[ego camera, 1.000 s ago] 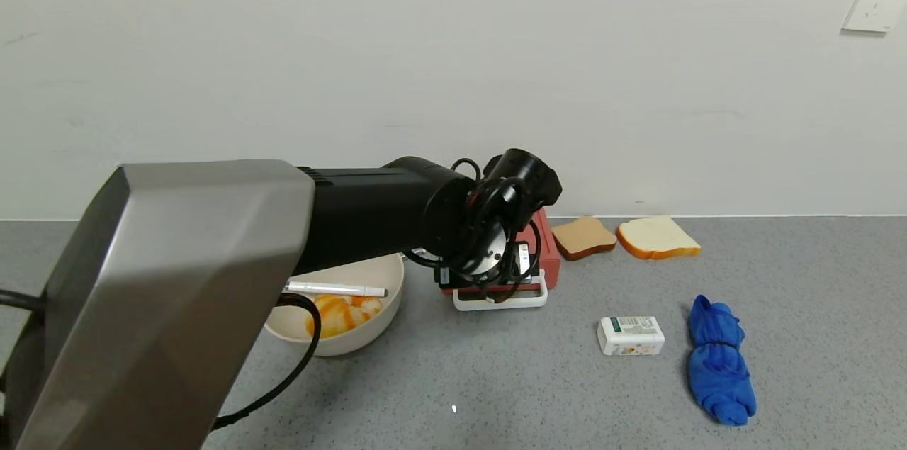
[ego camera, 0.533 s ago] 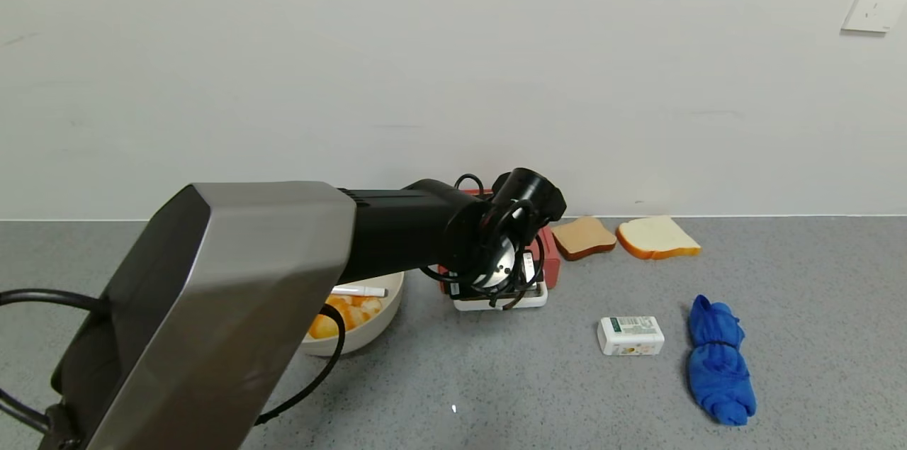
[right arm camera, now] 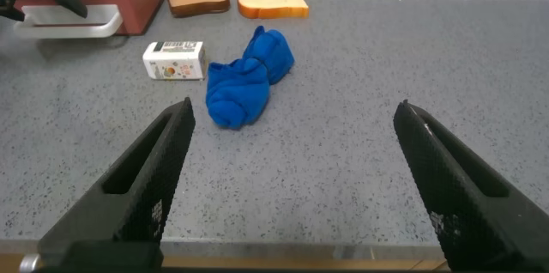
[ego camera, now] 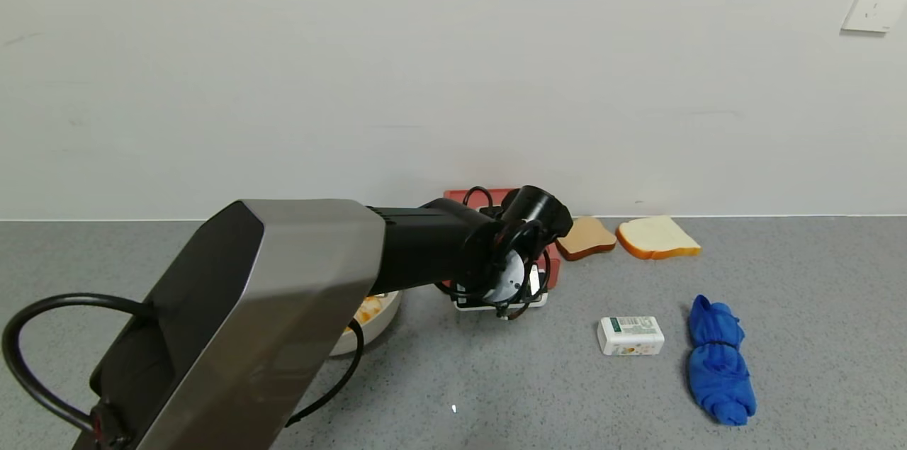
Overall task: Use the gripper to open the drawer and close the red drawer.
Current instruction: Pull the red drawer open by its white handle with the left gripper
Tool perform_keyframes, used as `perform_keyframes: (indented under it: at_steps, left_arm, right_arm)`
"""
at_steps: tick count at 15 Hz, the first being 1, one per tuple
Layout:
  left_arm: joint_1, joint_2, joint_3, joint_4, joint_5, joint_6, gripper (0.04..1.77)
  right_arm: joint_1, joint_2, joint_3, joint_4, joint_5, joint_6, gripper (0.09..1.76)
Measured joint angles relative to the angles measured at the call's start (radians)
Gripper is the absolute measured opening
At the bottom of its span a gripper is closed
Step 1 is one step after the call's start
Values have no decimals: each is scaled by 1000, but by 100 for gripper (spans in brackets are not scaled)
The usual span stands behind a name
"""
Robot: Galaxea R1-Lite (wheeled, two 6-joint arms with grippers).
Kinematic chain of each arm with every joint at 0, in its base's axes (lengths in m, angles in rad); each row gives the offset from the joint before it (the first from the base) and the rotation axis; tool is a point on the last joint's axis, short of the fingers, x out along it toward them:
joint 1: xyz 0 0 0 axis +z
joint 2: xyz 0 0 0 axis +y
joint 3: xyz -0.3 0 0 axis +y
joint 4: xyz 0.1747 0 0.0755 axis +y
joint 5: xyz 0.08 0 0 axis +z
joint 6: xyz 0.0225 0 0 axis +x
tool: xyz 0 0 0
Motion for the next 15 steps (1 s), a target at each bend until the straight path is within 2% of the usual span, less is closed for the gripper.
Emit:
perform_keyframes:
  at_steps: [4,15]
  left_arm:
    - [2,8,0,-50,18,35,172]
    - [6,42,-1,-77,18,74,172]
  right_arm:
    - [0,0,0,0,0,0,171]
    - [0,0,0,0,0,1,171]
